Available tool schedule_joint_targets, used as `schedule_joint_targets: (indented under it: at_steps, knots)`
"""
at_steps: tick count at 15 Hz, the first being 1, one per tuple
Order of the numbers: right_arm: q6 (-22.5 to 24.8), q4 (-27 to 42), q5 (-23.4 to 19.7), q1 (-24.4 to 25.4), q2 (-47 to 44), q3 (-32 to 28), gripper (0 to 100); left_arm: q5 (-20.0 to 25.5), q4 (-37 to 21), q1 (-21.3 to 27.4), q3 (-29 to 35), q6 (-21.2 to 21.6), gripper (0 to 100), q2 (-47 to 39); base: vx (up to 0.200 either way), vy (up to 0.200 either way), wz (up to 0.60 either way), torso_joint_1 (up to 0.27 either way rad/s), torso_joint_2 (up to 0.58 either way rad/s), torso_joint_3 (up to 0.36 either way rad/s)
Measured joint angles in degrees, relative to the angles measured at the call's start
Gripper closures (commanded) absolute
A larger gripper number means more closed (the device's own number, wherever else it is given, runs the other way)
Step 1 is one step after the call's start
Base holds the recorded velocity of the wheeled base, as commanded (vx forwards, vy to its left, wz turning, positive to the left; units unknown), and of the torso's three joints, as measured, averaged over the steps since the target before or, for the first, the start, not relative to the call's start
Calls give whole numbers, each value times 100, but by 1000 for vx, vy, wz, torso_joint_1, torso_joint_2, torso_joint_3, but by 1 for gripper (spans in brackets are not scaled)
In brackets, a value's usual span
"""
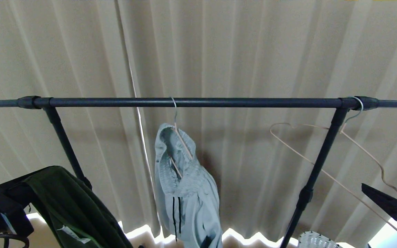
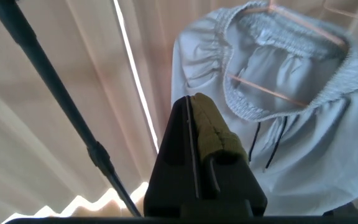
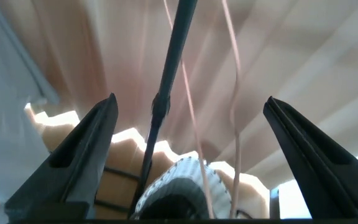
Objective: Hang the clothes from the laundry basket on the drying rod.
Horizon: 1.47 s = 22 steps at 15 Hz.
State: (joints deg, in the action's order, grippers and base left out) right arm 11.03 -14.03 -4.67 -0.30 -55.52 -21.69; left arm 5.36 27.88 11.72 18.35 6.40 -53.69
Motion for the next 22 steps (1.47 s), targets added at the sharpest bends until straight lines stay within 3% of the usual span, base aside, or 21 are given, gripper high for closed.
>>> schedule_joint_targets:
  at_steps: [4,8,12,17,22]
  knots:
    - [13,188,11,-385,52,-317,0,-1,6,2,17,22,100,11,0,0,0,0,0,0]
    - [23,1608,21,-777,-200,-1248,0,-6,4,-9,45,90,100,2,0,0,0,0,0,0]
    - [32,2005,21,-912,-1148,-1866,0,-1,1,32,48,85,100,-2,0,0,0,0,0,0]
    - [67,2065,-23,-803,-2436,-2288,0,-1,6,208,54,82,100,0,0,0,0,0,0,0]
    - [46,2038,-44,-296,-2803,-2420,0,0,6,217,56,82,100,2,0,0,0,0,0,0]
